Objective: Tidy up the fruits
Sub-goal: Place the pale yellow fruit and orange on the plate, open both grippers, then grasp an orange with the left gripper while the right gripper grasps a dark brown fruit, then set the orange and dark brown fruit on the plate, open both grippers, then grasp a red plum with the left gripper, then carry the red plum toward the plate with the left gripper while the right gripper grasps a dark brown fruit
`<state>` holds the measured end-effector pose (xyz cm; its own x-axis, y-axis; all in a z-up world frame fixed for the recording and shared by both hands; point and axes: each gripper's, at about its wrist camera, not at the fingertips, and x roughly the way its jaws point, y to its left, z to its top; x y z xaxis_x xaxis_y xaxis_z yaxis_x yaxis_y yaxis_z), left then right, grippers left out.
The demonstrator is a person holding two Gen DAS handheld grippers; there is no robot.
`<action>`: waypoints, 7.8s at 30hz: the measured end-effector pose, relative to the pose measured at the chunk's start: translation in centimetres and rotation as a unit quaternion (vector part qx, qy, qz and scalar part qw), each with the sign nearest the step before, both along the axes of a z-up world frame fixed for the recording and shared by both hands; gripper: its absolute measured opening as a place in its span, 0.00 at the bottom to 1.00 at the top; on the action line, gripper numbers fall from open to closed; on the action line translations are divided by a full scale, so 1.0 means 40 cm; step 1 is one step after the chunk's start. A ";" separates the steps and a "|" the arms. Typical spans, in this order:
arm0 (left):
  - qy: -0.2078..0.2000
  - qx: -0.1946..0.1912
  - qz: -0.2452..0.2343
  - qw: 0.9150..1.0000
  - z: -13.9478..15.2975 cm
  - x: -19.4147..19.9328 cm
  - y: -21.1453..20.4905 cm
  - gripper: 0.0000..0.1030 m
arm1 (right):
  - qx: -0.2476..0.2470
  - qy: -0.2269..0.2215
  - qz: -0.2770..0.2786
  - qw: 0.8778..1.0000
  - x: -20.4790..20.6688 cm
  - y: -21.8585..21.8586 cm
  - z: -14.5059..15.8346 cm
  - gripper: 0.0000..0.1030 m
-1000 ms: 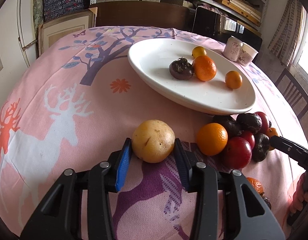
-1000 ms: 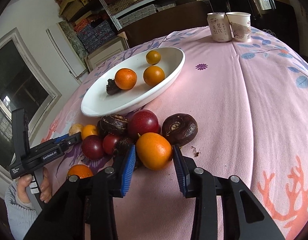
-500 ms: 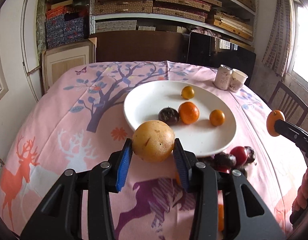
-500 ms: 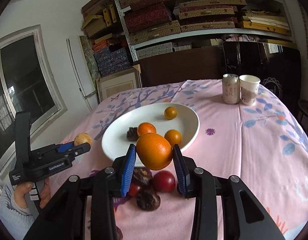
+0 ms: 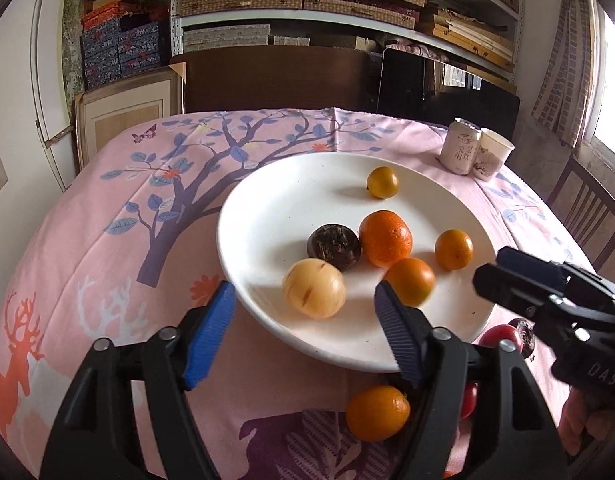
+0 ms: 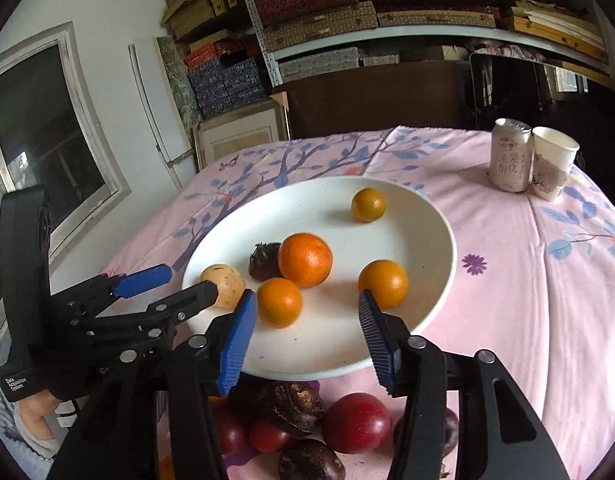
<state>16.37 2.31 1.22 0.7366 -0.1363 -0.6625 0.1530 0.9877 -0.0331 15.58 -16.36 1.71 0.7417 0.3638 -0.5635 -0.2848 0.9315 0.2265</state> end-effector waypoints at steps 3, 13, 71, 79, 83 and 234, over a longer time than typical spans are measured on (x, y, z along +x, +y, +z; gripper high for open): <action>-0.018 0.013 0.002 1.000 0.012 -0.026 0.009 0.73 | 0.015 -0.031 -0.022 0.999 -0.039 -0.046 0.028 0.59; 0.006 -0.025 0.023 0.999 -0.022 -0.121 0.079 0.79 | 0.097 -0.012 -0.117 0.988 -0.163 -0.243 -0.023 0.75; 0.081 0.011 -0.011 0.997 -0.110 -0.122 0.063 0.39 | 0.015 0.083 -0.087 0.993 -0.145 -0.172 -0.116 0.75; 0.081 0.021 -0.013 0.996 -0.110 -0.121 0.057 0.39 | -0.006 0.103 -0.089 0.991 -0.097 -0.163 -0.140 0.54; 0.081 0.026 -0.015 0.996 -0.111 -0.122 0.051 0.38 | -0.036 0.109 -0.086 0.990 -0.080 -0.141 -0.146 0.52; 0.019 -0.042 -0.023 0.999 -0.006 -0.156 0.035 0.37 | -0.018 0.025 -0.026 0.999 -0.165 -0.067 -0.036 0.39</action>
